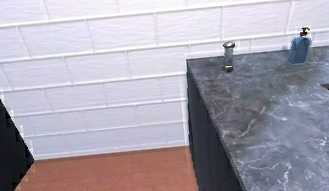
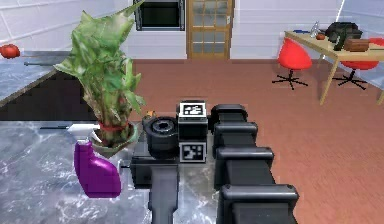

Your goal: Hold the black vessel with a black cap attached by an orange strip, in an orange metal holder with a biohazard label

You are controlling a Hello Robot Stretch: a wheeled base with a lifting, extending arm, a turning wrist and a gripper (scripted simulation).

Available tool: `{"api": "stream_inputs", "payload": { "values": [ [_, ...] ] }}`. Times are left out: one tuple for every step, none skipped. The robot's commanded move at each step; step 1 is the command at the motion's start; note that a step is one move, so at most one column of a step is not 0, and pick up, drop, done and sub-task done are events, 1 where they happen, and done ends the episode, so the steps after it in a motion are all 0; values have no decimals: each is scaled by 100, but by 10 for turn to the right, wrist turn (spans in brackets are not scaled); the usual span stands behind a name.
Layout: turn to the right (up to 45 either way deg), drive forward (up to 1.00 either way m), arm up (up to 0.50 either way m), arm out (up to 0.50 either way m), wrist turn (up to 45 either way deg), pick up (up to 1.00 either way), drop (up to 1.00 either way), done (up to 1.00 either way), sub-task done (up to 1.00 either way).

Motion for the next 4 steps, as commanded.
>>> {"api": "stream_inputs", "payload": {
  "values": [
    [0,0,0,0,450,0,0,0,0],
    [0,0,0,0,450,0,0,0,0],
    [0,0,0,0,450,0,0,0,0],
    [0,0,0,0,270,0,0,0,0]
  ]
}}
